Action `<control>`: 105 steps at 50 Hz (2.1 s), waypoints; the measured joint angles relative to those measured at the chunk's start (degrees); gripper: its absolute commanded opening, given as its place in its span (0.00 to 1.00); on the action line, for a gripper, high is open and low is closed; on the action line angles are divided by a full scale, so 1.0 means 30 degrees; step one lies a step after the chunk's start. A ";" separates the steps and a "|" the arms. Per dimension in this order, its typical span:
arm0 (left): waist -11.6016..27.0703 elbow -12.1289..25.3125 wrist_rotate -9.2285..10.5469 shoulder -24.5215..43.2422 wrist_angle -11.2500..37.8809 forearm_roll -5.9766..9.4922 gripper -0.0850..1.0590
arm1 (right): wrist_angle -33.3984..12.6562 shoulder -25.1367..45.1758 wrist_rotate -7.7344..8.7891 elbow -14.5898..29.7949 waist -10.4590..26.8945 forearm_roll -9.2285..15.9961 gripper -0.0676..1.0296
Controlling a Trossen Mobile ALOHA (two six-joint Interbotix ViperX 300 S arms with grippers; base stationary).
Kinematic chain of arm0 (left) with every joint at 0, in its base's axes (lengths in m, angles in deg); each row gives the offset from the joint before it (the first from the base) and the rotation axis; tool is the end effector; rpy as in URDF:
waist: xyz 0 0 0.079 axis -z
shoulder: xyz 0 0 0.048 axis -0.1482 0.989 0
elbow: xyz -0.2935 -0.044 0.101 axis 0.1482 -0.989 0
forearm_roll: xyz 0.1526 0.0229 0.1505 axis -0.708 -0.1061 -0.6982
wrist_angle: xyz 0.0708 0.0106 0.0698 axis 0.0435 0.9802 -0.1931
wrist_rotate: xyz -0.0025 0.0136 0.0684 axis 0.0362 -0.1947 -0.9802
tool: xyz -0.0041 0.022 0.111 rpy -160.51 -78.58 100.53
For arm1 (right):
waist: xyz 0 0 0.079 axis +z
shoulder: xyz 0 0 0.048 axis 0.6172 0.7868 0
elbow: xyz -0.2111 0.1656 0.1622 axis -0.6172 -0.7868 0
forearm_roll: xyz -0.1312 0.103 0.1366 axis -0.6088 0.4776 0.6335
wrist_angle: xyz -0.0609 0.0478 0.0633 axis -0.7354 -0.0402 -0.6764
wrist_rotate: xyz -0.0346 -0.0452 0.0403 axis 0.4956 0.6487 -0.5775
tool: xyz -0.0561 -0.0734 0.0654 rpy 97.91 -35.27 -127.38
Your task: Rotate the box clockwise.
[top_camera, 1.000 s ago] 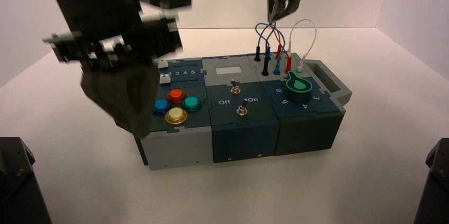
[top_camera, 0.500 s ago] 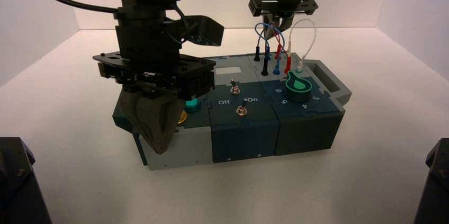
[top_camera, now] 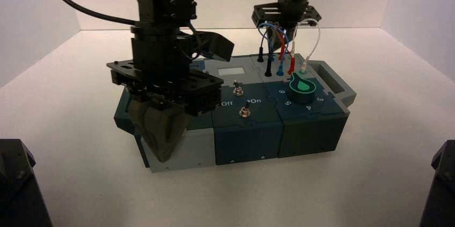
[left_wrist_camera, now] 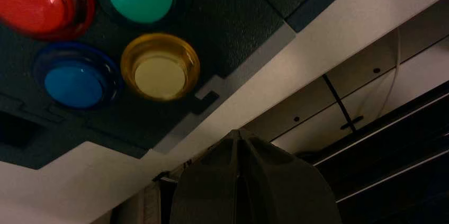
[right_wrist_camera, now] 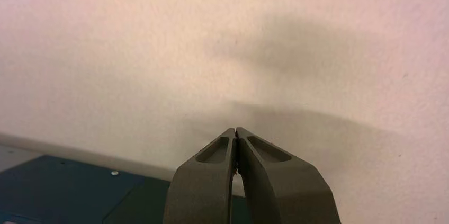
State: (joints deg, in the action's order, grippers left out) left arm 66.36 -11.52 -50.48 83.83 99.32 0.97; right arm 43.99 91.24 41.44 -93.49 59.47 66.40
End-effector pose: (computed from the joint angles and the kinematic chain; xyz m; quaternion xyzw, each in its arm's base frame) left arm 0.0873 -0.2164 0.0131 0.2142 0.7659 -0.2508 0.5520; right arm 0.4261 0.1746 0.0018 -0.0552 0.5659 0.1422 0.8102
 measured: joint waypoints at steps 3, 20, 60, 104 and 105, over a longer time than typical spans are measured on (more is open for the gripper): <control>0.0029 0.0234 0.0029 0.0264 0.0059 -0.0234 0.05 | -0.0205 0.0205 0.0000 0.0000 0.0029 0.0088 0.04; -0.0381 0.0908 0.0059 0.0908 0.0645 -0.1729 0.05 | -0.1289 0.0410 0.0088 0.0000 0.0029 0.0381 0.04; -0.0381 0.1787 0.0117 0.2578 0.0703 -0.2695 0.05 | -0.2344 0.0264 0.0088 -0.0264 0.0117 0.0908 0.04; -0.4629 0.2578 -0.0352 0.2607 0.0586 -0.5156 0.05 | -0.4629 -0.1201 0.0117 -0.2021 0.0205 0.2168 0.04; -0.4717 0.2637 -0.0381 0.2607 0.0615 -0.5156 0.05 | -0.4688 -0.1230 0.0117 -0.2051 0.0205 0.2197 0.04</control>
State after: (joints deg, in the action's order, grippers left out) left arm 52.20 -3.61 -51.63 91.65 101.17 -14.50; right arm 29.93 87.54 41.79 -99.64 60.09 72.99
